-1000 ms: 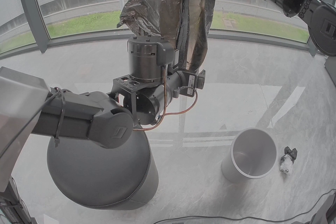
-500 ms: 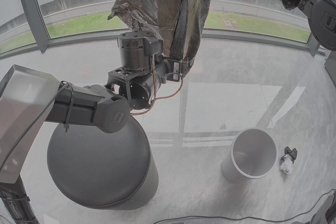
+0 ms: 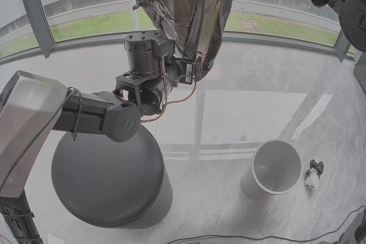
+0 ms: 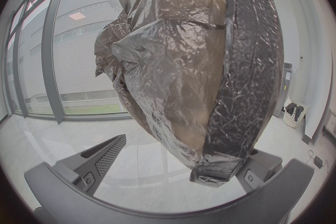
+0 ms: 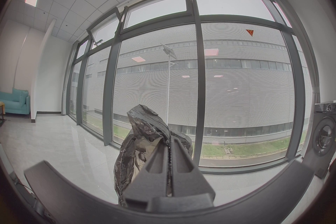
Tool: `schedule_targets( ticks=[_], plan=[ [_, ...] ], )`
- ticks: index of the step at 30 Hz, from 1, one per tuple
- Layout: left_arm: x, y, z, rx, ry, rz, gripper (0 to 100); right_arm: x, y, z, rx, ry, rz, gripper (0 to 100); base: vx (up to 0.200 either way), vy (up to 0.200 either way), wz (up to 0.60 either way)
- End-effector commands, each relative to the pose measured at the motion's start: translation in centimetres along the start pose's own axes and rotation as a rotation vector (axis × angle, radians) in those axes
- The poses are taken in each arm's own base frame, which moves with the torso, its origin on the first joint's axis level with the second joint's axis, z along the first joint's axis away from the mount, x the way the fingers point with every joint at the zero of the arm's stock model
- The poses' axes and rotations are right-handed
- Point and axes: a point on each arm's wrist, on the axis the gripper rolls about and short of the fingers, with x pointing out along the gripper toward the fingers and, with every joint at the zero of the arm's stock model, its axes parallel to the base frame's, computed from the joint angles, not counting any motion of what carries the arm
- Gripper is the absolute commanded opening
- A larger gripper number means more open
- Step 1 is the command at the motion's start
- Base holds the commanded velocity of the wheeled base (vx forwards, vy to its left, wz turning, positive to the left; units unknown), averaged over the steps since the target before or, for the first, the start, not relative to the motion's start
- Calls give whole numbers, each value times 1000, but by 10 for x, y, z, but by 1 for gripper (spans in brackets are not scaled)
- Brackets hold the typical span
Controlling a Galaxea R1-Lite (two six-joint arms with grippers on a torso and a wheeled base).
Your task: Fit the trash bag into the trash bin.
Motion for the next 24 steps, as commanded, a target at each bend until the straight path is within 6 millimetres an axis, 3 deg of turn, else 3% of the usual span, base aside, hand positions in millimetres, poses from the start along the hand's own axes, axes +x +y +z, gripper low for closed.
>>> schedule_targets(
  ticks=[1, 12, 13, 24],
  plan=[
    [-2, 2, 0, 12, 8, -10, 100, -1, -1, 3, 3, -6, -1, 0, 0, 0, 0],
    [-5, -2, -9, 38, 32, -67, 100, -4, -5, 9, 8, -18, -6, 0, 0, 0, 0],
    [-4, -3, -9, 38, 32, -67, 0, -4, -5, 10, 9, -19, -6, 0, 0, 0, 0],
    [2, 2, -6, 31, 8, -54, 0, -9, -7, 16, 13, -23, -2, 0, 0, 0, 0]
  ],
)
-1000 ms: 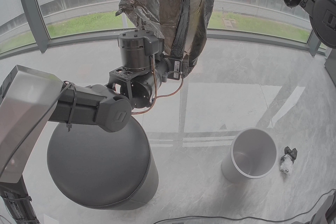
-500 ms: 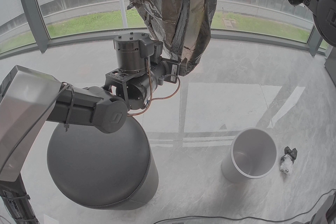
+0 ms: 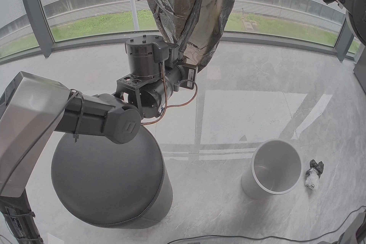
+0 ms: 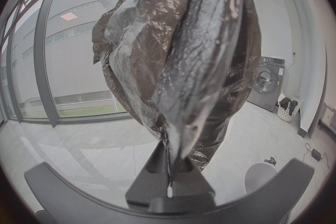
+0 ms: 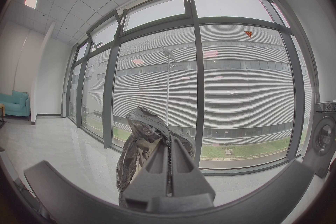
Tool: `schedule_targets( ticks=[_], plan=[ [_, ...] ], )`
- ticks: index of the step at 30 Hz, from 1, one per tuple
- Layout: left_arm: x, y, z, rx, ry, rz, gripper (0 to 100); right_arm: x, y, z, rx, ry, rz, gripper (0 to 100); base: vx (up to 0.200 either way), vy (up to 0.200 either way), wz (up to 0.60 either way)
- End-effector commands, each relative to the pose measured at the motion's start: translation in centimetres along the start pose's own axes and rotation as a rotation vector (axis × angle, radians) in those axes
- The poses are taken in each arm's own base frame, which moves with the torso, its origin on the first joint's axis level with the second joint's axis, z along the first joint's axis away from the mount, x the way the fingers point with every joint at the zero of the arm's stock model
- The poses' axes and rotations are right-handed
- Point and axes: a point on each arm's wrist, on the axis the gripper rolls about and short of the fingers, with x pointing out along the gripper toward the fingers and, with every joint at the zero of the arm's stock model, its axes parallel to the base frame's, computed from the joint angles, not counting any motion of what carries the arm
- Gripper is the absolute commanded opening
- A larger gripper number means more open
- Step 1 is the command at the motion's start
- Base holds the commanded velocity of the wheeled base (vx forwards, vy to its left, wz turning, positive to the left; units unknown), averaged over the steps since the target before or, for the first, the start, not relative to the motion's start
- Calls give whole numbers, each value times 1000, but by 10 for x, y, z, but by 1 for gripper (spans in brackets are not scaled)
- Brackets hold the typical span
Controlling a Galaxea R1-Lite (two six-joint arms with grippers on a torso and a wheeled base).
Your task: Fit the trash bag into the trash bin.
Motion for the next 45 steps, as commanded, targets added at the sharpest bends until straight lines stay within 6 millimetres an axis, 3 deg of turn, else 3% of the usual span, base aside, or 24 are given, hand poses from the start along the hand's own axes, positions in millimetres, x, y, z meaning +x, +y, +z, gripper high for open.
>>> schedule_targets(
  ticks=[1, 9, 14, 16, 17, 18, 23, 33, 39, 45],
  plan=[
    [1, 3, 1, -1, -3, 9, 0, -2, -2, 4, 3, -6, -1, 0, 0, 0, 0],
    [-18, 17, 19, 3, -31, -20, 0, -14, -16, 2, -27, 35, -11, 0, 0, 0, 0],
    [-66, 13, 21, 52, 19, -199, 0, -45, -37, -13, -110, 218, 9, 0, 0, 0, 0],
    [-70, 13, 20, 55, 27, -211, 0, -47, -39, -13, -114, 229, 10, 0, 0, 0, 0],
    [-107, 11, 10, 79, 128, -309, 0, -65, -49, -23, -144, 323, 13, 0, 0, 0, 0],
    [-124, 10, 6, 87, 174, -356, 0, -73, -53, -27, -143, 358, 14, 0, 0, 0, 0],
    [-177, 14, -12, 91, 325, -511, 0, -101, -57, -54, -81, 491, 15, 0, 0, 0, 0],
    [-189, 16, -10, 31, 295, -706, 0, -162, -61, -92, -89, 711, 57, 0, 0, 0, 0],
    [-189, 23, -13, -40, 320, -687, 0, -176, -57, -94, -92, 725, 99, 0, 0, 0, 0],
    [-196, 25, -31, -97, 407, -669, 0, -184, -46, -103, -103, 758, 161, 0, 0, -33, 0]
  ],
)
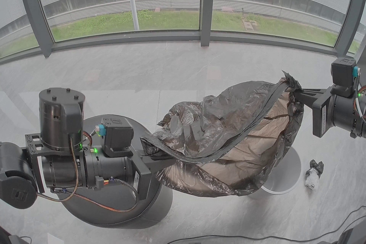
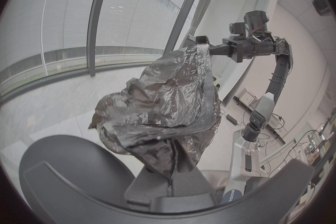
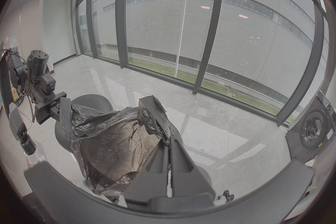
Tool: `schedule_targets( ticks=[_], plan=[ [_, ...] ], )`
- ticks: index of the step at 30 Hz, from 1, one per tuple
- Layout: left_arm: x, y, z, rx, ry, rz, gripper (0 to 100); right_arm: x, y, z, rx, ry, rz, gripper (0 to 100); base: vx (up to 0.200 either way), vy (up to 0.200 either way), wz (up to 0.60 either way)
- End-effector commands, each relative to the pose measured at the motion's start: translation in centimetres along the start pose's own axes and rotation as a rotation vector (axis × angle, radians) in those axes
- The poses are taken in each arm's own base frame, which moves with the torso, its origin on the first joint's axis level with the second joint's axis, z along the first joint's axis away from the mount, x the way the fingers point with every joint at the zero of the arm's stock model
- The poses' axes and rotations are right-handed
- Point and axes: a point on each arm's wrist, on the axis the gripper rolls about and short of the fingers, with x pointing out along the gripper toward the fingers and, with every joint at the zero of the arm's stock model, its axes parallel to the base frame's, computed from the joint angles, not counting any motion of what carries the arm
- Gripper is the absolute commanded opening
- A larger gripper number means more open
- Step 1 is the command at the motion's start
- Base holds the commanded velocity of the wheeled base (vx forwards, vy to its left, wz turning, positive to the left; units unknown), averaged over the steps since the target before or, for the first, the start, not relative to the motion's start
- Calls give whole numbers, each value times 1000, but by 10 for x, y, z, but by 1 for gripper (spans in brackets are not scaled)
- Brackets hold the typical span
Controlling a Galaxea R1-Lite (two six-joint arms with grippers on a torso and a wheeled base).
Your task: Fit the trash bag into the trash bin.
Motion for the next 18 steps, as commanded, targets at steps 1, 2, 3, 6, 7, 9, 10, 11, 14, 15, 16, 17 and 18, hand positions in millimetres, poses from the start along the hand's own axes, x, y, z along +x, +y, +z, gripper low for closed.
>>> schedule_targets(
  ticks=[1, 2, 3, 6, 7, 9, 10, 11, 14, 15, 16, 17, 18],
  plan=[
    [-4, -1, -10, -28, 27, 2, 0, -4, 6, -7, -15, 10, 32, 0, 0, -200, 0],
    [-3, -1, -12, -36, 38, -3, 0, -3, 9, -10, -23, 21, 41, 0, 0, -200, 0],
    [-2, -1, -12, -46, 39, -3, 0, -2, 11, -13, -30, 32, 48, 0, 0, -200, 0],
    [3, -2, -10, -51, 37, -11, 0, 0, 14, -24, -44, 68, 55, 0, 0, -200, 0],
    [5, -2, -9, -51, 39, -14, 0, 1, 14, -28, -47, 79, 56, 0, 0, -200, 0],
    [7, -2, -8, -48, 36, -19, 0, 2, 15, -33, -53, 99, 59, 0, 0, -200, 0],
    [9, -3, -7, -47, 38, -22, 0, 3, 16, -36, -50, 106, 59, 0, 0, -200, 0],
    [10, -2, -8, -48, 41, -22, 0, 3, 16, -37, -45, 111, 59, 0, 0, -200, 0],
    [13, -4, -9, -47, 49, -32, 0, 3, 16, -40, -27, 122, 56, 0, 0, -200, 0],
    [15, -5, -10, -47, 55, -41, 0, 3, 15, -41, -23, 122, 53, 0, 0, -200, 0],
    [15, -4, -10, -48, 57, -44, 0, 3, 16, -41, -23, 124, 53, 0, 0, -200, 0],
    [17, -5, -11, -47, 60, -55, 0, 3, 16, -41, -24, 125, 53, 0, 0, -200, 0],
    [18, -6, -11, -46, 62, -59, 0, 3, 16, -41, -24, 125, 53, 0, 0, -200, 0]
  ],
)
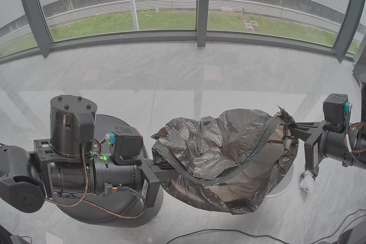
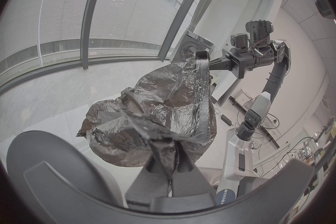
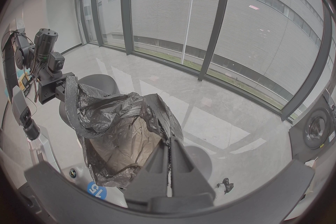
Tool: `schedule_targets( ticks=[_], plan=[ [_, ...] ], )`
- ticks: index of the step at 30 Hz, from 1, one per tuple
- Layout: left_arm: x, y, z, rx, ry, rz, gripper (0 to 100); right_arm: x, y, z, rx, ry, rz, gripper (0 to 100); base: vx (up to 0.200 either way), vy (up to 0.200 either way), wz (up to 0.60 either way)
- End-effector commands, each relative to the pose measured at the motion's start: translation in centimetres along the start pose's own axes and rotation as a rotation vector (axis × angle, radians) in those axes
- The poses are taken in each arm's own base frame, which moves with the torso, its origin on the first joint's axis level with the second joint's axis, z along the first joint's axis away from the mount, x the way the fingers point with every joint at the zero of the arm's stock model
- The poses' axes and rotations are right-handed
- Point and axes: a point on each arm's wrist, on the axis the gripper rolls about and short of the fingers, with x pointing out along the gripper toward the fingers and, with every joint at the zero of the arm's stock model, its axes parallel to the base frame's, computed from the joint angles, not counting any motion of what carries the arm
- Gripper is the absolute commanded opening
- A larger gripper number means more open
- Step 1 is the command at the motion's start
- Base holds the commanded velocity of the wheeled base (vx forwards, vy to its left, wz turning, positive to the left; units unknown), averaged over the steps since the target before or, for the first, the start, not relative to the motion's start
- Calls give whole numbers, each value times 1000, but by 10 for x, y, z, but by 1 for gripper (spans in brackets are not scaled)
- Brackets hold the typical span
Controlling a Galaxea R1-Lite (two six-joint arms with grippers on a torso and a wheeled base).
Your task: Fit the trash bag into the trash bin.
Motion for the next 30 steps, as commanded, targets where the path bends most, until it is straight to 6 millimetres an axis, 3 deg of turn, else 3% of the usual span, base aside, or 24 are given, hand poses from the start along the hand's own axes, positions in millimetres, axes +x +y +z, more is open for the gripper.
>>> schedule_targets(
  ticks=[1, 11, 20, 30],
  plan=[
    [7, -1, -3, -1, 21, -15, 0, 1, 0, -2, -3, 9, -1, 0, 0, -200, 0],
    [7, -3, -13, -9, 56, -20, 0, 1, 1, -3, -3, 12, 1, 0, 0, -200, 0],
    [17, -19, -16, 15, 79, -86, 0, 2, 2, -5, -9, 20, 6, 0, 0, -200, 0],
    [25, -18, -24, 3, 120, -88, 0, 15, 12, -25, -45, 109, 42, 0, 0, 0, 0]
  ],
)
